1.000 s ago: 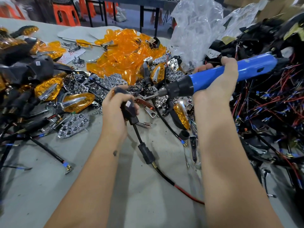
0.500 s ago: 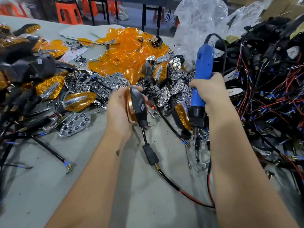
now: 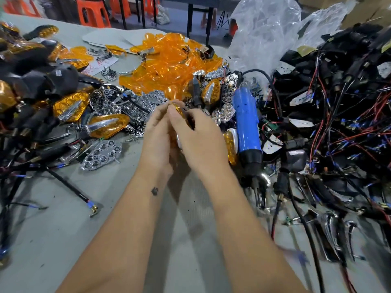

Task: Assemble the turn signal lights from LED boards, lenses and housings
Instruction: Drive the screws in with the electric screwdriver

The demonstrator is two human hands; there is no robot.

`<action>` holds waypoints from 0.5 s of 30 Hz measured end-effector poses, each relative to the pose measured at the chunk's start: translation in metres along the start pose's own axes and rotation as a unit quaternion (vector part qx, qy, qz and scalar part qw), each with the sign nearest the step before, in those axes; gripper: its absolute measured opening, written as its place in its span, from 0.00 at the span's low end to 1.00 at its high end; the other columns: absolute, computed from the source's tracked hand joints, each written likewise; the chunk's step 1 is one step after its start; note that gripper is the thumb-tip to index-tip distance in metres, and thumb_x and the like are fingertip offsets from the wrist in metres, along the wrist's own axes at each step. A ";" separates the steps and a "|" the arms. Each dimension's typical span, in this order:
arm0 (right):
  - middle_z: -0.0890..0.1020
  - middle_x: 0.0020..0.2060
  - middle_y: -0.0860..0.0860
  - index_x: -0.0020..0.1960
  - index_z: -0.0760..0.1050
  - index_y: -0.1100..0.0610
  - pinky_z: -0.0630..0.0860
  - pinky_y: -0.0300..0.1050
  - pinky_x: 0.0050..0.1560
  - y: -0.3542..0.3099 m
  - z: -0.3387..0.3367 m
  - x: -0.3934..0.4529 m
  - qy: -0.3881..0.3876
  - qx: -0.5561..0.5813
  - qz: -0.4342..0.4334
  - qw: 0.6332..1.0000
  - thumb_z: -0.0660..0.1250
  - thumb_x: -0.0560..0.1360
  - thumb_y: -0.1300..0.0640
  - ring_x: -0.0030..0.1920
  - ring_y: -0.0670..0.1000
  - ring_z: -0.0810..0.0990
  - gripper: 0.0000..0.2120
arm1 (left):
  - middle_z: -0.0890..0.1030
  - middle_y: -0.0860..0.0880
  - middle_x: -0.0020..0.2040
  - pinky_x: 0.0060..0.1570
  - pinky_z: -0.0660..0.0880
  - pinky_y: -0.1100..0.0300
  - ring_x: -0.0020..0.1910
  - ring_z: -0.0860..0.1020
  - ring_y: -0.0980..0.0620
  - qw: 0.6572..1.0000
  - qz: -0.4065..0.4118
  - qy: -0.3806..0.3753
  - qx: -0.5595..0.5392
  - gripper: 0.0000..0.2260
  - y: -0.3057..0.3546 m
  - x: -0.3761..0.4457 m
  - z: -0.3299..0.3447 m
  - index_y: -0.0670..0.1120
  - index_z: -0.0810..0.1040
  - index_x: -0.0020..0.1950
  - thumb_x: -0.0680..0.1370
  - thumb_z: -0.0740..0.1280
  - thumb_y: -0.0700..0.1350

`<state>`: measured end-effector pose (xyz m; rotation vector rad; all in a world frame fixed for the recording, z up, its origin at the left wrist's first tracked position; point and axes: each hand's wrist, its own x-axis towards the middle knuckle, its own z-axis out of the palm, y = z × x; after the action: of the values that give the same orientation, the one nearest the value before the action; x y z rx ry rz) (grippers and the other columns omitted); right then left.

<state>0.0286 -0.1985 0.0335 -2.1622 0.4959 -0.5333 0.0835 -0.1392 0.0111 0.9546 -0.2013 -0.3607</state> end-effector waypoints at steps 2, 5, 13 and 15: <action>0.81 0.45 0.46 0.53 0.77 0.47 0.74 0.50 0.47 0.008 0.008 0.000 -0.004 0.023 -0.005 1.000 0.57 0.79 0.35 0.48 0.48 0.79 0.19 | 0.82 0.48 0.46 0.38 0.75 0.60 0.40 0.78 0.51 0.999 -0.021 -0.006 -0.026 0.12 0.000 0.001 0.000 0.43 0.79 0.59 0.84 0.59 0.46; 0.79 0.51 0.42 0.63 0.78 0.49 0.73 0.41 0.54 0.020 0.011 -0.001 0.049 0.054 -0.040 0.997 0.60 0.81 0.41 0.53 0.42 0.76 0.18 | 0.84 0.46 0.52 0.50 0.80 0.59 0.50 0.83 0.51 0.995 -0.061 -0.022 -0.073 0.17 -0.002 0.003 0.002 0.42 0.80 0.57 0.84 0.56 0.51; 0.79 0.34 0.38 0.45 0.80 0.46 0.68 0.35 0.38 0.025 0.011 0.000 0.067 0.167 -0.031 0.983 0.61 0.79 0.41 0.37 0.39 0.76 0.13 | 0.85 0.48 0.49 0.42 0.81 0.59 0.48 0.84 0.54 0.989 -0.056 -0.058 -0.123 0.13 -0.007 0.005 0.002 0.48 0.87 0.42 0.74 0.65 0.53; 0.81 0.39 0.40 0.50 0.81 0.49 0.72 0.40 0.43 0.022 0.010 0.000 0.063 0.184 -0.028 0.980 0.60 0.79 0.40 0.41 0.42 0.78 0.16 | 0.85 0.48 0.54 0.46 0.81 0.59 0.53 0.83 0.54 0.989 -0.053 -0.067 -0.118 0.13 -0.007 0.003 0.005 0.48 0.86 0.49 0.77 0.64 0.53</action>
<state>0.0300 -0.2047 0.0096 -1.7993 0.3718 -0.7362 0.0830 -0.1473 0.0081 0.7083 -0.2250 -0.5351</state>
